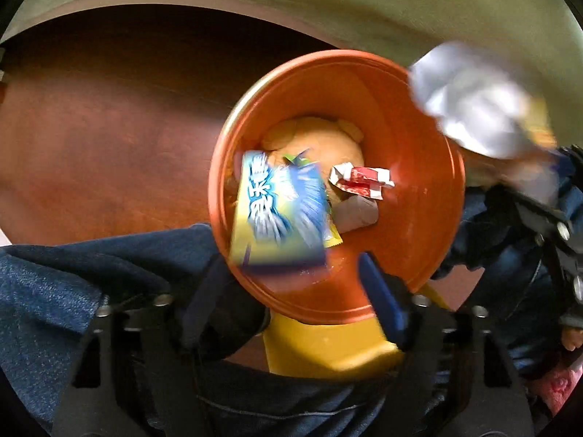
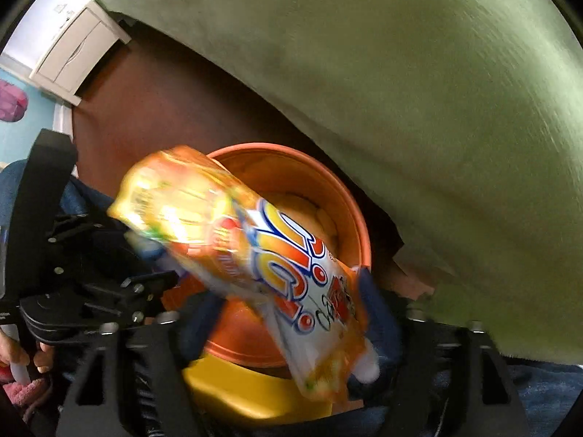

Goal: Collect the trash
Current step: 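Lower the blue box and snack bag into the orange bucket and release both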

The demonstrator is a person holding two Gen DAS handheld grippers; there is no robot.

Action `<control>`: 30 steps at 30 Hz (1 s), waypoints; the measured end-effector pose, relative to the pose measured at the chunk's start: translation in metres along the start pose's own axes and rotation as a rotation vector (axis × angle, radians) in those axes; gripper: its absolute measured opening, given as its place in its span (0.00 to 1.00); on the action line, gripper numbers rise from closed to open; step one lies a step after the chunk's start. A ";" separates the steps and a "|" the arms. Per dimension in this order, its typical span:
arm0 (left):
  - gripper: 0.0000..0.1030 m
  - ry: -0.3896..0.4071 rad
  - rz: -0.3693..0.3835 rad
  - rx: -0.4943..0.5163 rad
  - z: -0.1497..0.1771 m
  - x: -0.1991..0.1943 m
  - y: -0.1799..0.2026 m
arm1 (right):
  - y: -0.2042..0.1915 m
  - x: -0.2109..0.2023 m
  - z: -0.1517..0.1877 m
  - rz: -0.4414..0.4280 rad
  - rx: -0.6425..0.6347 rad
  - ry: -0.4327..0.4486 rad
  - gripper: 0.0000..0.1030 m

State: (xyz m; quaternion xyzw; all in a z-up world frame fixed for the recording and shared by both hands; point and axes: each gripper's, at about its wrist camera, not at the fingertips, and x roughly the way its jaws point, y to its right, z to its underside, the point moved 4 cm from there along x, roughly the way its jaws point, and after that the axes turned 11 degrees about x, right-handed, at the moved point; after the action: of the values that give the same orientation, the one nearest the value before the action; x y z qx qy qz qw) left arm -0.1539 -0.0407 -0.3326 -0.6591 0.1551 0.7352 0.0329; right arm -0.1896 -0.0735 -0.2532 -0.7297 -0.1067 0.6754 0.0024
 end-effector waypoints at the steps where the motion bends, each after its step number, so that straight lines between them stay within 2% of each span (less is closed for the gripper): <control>1: 0.76 0.000 0.002 -0.002 0.005 0.002 -0.001 | 0.000 0.000 -0.001 -0.001 -0.001 0.001 0.79; 3: 0.78 0.000 -0.007 -0.011 0.008 0.002 -0.004 | 0.002 -0.002 -0.002 -0.001 0.002 0.011 0.83; 6: 0.79 0.002 -0.008 -0.010 0.017 0.003 -0.010 | 0.002 -0.003 0.002 -0.002 -0.003 0.017 0.83; 22: 0.79 0.040 -0.018 -0.007 0.020 -0.011 -0.009 | 0.002 -0.005 -0.002 -0.004 -0.004 0.034 0.83; 30: 0.79 0.075 -0.003 -0.002 0.016 -0.028 -0.010 | -0.001 -0.030 -0.008 -0.016 -0.023 0.087 0.83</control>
State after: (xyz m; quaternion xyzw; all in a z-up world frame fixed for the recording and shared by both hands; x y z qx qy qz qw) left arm -0.1634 -0.0226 -0.3060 -0.6865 0.1544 0.7100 0.0272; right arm -0.1840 -0.0761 -0.2231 -0.7576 -0.1203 0.6416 0.0040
